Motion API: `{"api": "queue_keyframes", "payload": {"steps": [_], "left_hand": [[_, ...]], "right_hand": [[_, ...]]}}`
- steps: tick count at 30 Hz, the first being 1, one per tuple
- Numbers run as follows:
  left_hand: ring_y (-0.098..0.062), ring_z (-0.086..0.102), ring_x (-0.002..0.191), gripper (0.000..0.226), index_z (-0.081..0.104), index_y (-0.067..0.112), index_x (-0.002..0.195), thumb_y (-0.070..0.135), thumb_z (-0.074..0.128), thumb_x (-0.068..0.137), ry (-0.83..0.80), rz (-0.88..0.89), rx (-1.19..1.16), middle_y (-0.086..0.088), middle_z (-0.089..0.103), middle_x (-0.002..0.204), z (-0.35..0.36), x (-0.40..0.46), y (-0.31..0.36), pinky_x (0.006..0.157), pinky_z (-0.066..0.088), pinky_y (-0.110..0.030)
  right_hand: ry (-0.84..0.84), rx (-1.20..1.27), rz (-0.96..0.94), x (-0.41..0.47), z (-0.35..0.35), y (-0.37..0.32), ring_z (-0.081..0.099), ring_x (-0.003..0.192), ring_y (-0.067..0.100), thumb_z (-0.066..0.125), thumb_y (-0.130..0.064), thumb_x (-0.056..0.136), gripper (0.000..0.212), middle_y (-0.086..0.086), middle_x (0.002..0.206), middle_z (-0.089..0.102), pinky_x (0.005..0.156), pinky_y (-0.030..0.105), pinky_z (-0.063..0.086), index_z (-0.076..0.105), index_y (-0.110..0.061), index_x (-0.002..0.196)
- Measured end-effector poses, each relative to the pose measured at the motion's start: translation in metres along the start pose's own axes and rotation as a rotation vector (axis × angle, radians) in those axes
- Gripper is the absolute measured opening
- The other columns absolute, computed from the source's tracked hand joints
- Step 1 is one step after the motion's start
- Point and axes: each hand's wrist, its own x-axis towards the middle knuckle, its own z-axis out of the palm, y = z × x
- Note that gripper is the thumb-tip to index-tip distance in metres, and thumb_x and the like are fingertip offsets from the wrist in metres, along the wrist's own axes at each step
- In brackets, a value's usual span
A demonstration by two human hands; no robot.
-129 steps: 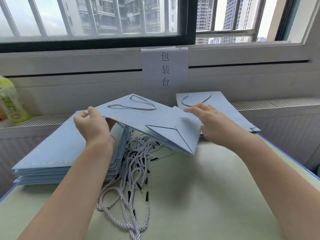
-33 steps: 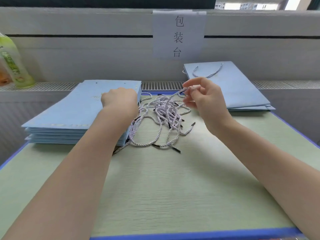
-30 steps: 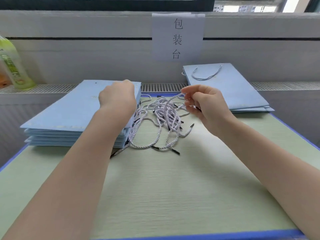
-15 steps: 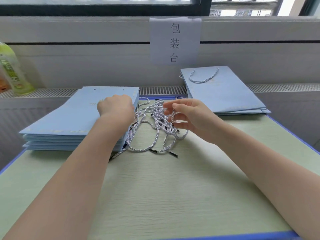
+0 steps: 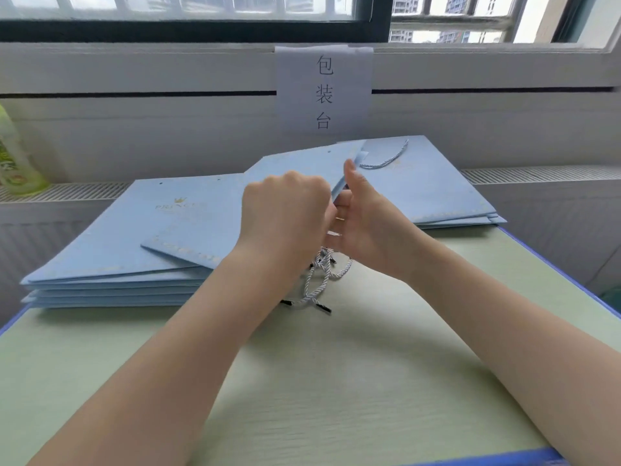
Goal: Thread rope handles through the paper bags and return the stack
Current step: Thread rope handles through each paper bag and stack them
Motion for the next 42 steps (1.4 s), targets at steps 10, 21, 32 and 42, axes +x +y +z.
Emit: {"api": "queue_keyframes", "payload": {"steps": [10,21,32,42], "left_hand": [[-0.032,0.045,0.118,0.039,0.046,0.01,0.132,0.029,0.039,0.098,0.017,-0.355,-0.439,-0.013,0.053,0.127,0.033,0.011,-0.034,0.091,0.037,-0.04],[-0.014,0.062,0.049,0.009,0.054,0.0,0.102,0.0,0.053,0.093,-0.35,-0.831,-1.527,-0.01,0.061,0.079,0.033,0.019,-0.045,0.045,0.053,-0.025],[-0.03,0.066,0.065,0.018,0.043,0.007,0.081,0.019,0.042,0.095,-0.68,-0.492,-0.539,-0.016,0.066,0.091,0.028,0.005,-0.032,0.059,0.053,-0.031],[-0.008,0.065,0.088,0.013,0.056,0.012,0.106,0.02,0.052,0.096,-0.12,-0.034,-1.236,0.0,0.068,0.094,0.034,0.004,0.005,0.074,0.047,-0.02]], "right_hand": [[0.43,-0.073,-0.144,-0.008,-0.041,-0.04,0.068,0.065,0.022,0.049,-0.029,0.095,0.027,0.008,0.083,0.071,0.054,0.026,0.055,0.066,-0.008,0.099],[0.721,-1.038,-0.365,-0.004,-0.076,-0.052,0.05,0.058,0.012,0.042,-0.01,0.092,0.03,-0.006,0.061,0.055,0.056,0.024,0.036,0.064,-0.014,0.074],[0.334,-0.841,-0.788,-0.009,-0.043,-0.048,0.057,0.072,0.008,0.038,0.007,0.091,0.033,0.0,0.077,0.064,0.073,0.021,0.046,0.065,-0.012,0.094],[-0.179,-0.179,-0.392,-0.02,-0.01,-0.042,0.058,0.089,0.028,0.04,0.008,0.086,0.029,0.013,0.085,0.063,0.082,0.041,0.047,0.065,-0.005,0.093]]}}
